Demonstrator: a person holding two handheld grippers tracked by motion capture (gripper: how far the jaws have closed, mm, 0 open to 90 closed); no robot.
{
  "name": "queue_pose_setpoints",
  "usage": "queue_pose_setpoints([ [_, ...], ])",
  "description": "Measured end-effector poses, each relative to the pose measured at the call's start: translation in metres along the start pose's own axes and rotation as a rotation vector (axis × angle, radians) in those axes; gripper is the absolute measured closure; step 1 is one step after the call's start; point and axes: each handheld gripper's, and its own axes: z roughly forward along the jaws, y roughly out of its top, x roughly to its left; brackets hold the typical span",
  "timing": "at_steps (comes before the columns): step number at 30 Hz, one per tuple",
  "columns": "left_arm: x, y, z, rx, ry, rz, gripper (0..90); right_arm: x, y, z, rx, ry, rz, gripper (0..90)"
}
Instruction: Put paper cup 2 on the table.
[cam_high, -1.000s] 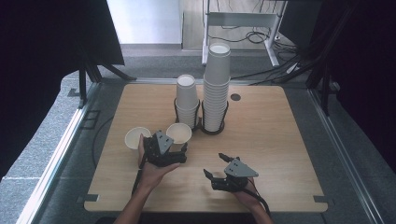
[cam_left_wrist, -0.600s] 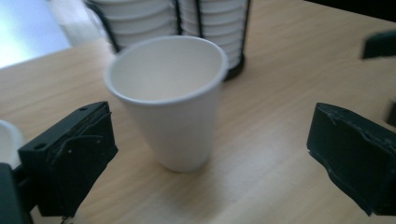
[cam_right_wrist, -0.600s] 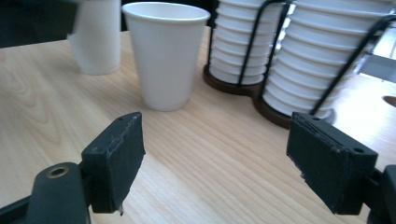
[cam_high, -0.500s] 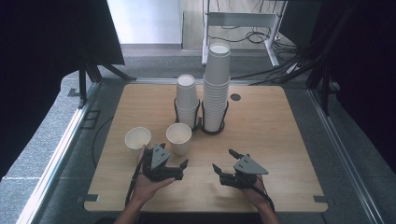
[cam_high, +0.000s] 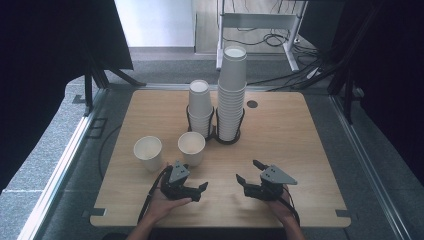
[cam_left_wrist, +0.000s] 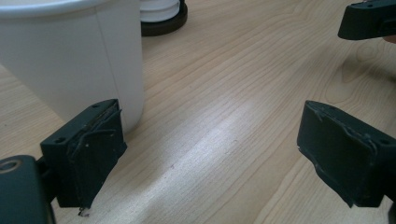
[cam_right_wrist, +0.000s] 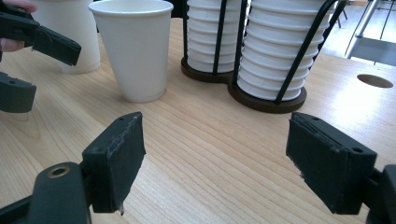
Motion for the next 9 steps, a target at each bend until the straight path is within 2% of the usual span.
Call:
queue_pose_setpoints([
  [9, 0.0043, -0.0001, 0.001, 0.018, 0.005, -0.003, 8.6, 0.0013, 0.0007, 0.0006, 0.003, 0.006, -0.01, 19.4],
])
